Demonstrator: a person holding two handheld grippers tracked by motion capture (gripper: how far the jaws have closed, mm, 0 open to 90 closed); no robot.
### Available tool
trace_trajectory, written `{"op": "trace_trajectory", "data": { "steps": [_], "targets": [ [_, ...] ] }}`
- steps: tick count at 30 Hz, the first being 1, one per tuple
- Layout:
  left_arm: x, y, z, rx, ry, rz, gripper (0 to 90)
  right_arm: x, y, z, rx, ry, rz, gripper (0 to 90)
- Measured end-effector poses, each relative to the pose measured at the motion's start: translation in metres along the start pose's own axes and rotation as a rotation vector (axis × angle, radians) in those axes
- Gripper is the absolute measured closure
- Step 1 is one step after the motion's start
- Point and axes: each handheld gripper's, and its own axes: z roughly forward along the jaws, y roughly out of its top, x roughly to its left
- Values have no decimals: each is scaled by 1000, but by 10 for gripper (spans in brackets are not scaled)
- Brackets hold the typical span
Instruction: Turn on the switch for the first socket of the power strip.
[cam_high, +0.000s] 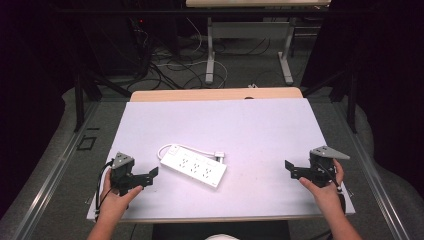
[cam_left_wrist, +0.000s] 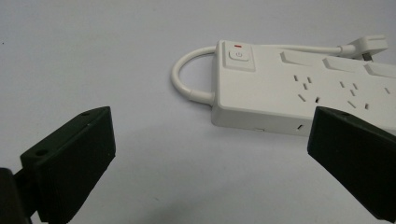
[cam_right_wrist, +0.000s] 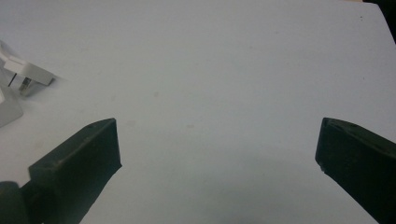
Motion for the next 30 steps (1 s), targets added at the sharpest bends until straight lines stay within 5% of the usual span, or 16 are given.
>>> {"op": "trace_trajectory", "data": {
  "steps": [5,10,30],
  "targets": [
    [-3,1,0,0,-14,9,9,3,-3,1,8,-17,-30,0],
    [-9,1,0,-15,-15,11,9,8,-5,6,27,21,-61,0],
    [-19,1,5,-1,-19,41,63,16,-9,13,35,82,-74,0]
  ]
}}
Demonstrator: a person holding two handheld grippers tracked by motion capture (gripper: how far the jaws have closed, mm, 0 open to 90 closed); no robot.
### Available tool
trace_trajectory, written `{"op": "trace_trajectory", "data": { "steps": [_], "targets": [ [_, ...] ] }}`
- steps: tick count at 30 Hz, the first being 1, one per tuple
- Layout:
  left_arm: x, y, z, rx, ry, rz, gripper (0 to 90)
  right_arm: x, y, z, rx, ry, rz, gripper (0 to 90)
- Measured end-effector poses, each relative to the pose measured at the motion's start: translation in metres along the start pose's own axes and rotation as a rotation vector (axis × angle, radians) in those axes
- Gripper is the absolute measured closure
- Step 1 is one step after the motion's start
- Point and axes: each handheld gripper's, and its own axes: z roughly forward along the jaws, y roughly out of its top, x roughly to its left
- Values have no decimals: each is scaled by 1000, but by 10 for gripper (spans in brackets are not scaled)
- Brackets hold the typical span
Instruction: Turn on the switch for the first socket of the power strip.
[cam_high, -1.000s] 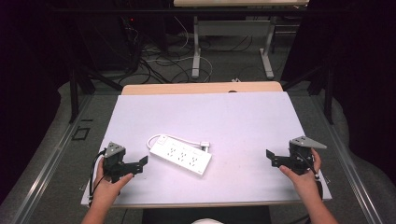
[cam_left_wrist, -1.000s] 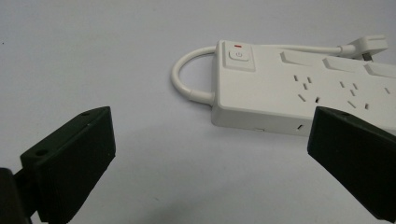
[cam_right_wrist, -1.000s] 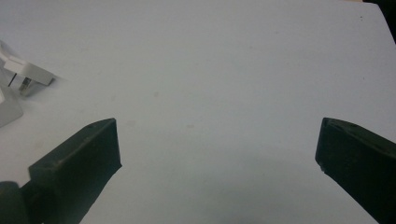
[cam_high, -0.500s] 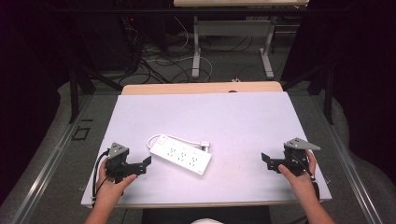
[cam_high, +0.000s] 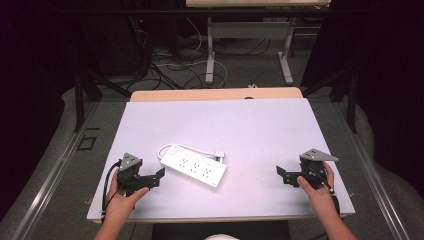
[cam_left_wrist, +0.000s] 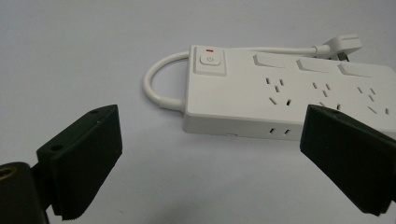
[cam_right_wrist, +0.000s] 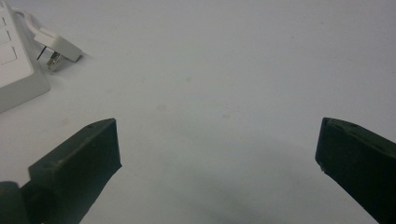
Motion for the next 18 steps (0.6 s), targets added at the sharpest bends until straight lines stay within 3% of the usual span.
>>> {"op": "trace_trajectory", "data": {
  "steps": [7,9,14,18],
  "targets": [
    [-6,0,3,7,-5,14,92,1,0,1,4,0,3,0],
    [-7,1,3,19,-2,44,117,1,0,1,7,1,7,0],
    [-11,0,6,25,-11,42,154,2,0,2,11,2,10,0],
    [-13,0,6,30,-11,67,162,2,-1,2,11,7,5,0]
  ]
}}
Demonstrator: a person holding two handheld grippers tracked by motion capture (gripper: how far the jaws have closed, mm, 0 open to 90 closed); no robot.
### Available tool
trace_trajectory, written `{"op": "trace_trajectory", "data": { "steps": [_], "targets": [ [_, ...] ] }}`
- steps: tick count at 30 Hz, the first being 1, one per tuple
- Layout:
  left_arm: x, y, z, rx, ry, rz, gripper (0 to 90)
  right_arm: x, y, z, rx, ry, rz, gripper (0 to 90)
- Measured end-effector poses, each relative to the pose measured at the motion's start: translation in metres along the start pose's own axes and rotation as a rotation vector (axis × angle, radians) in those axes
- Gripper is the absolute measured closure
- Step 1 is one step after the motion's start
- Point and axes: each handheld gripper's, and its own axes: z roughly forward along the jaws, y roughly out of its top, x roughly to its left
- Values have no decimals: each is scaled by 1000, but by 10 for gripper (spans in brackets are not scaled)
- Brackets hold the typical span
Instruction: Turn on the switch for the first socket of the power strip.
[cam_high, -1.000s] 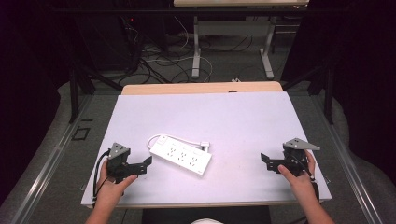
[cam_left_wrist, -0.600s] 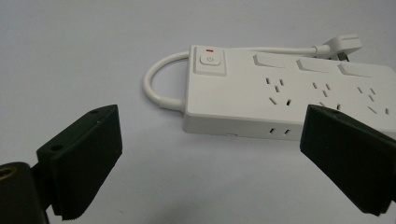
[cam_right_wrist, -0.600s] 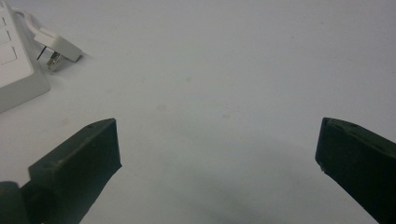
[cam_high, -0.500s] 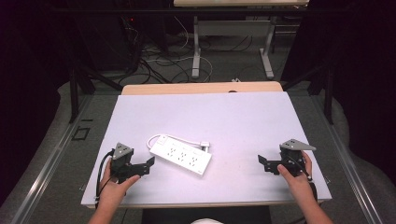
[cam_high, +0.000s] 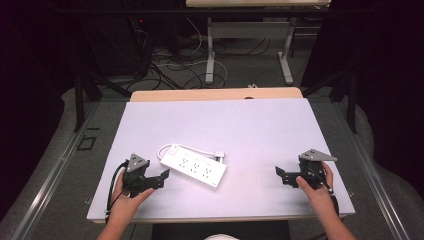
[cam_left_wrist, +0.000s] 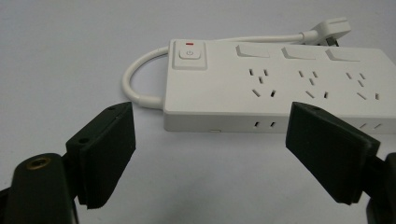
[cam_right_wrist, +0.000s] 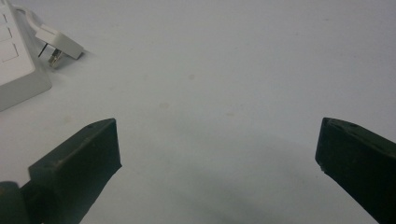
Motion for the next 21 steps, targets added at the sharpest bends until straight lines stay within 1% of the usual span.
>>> {"op": "trace_trajectory", "data": {
  "steps": [2,3,4,7,10,13,17,21],
  "targets": [
    [-1,0,0,0,0,-2,165,0,0,0,3,-2,2,0],
    [-2,1,0,8,1,9,168,0,0,0,3,-2,1,0],
    [-2,1,0,8,1,9,174,0,0,0,3,-1,2,0],
    [-3,2,0,9,-3,26,207,0,0,0,3,-2,1,0],
    [-4,2,-1,7,-8,22,225,0,0,0,3,-1,2,0],
    [-6,4,-2,0,-4,32,235,0,0,0,7,2,2,0],
    [-7,5,-2,-1,-8,24,239,1,-1,1,3,5,8,0],
    [-6,6,-2,-11,-19,12,244,1,-1,0,8,6,2,0]
  ]
}}
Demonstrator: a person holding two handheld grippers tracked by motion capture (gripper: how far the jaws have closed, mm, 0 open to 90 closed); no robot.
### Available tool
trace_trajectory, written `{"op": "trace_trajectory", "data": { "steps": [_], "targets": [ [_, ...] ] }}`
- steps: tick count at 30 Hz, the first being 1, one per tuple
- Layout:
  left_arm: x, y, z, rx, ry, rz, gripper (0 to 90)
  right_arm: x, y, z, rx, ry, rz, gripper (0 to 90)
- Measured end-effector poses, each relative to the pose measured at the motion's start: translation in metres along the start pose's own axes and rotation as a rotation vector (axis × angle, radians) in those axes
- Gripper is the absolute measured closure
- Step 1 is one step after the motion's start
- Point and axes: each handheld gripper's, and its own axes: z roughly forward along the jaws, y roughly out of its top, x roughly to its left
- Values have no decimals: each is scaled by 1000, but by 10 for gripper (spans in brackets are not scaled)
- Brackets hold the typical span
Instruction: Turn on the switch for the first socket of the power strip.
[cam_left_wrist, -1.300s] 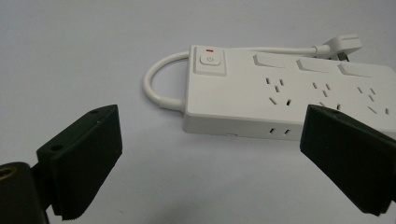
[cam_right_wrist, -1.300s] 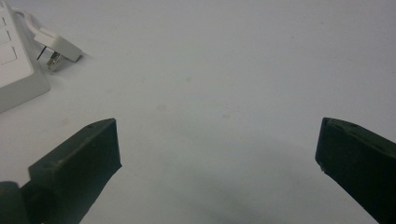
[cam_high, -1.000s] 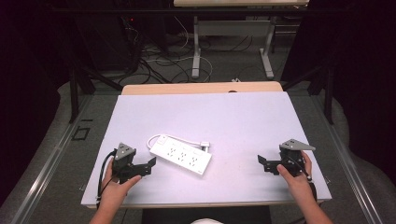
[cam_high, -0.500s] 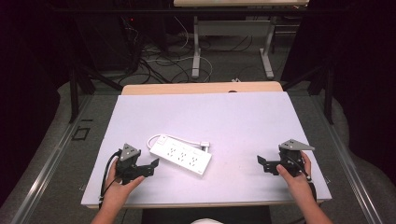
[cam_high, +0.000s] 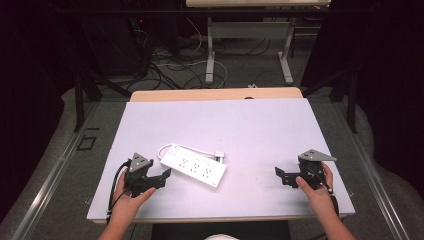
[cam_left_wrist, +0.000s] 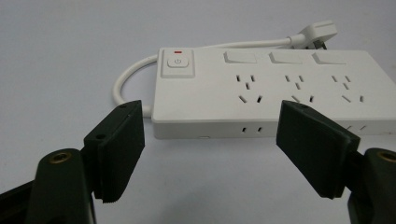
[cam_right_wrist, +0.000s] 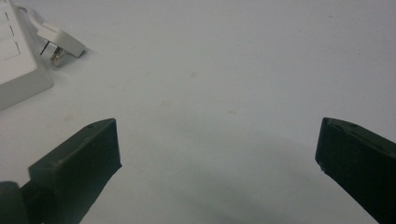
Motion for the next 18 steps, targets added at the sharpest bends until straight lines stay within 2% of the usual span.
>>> {"op": "trace_trajectory", "data": {
  "steps": [10,17,18],
  "targets": [
    [-1,6,-1,-3,-16,-25,244,1,0,1,3,7,6,0],
    [0,11,0,-4,-3,-8,244,3,0,2,5,5,3,0],
    [-1,12,0,-3,-4,-15,244,3,0,2,6,5,3,0]
  ]
}}
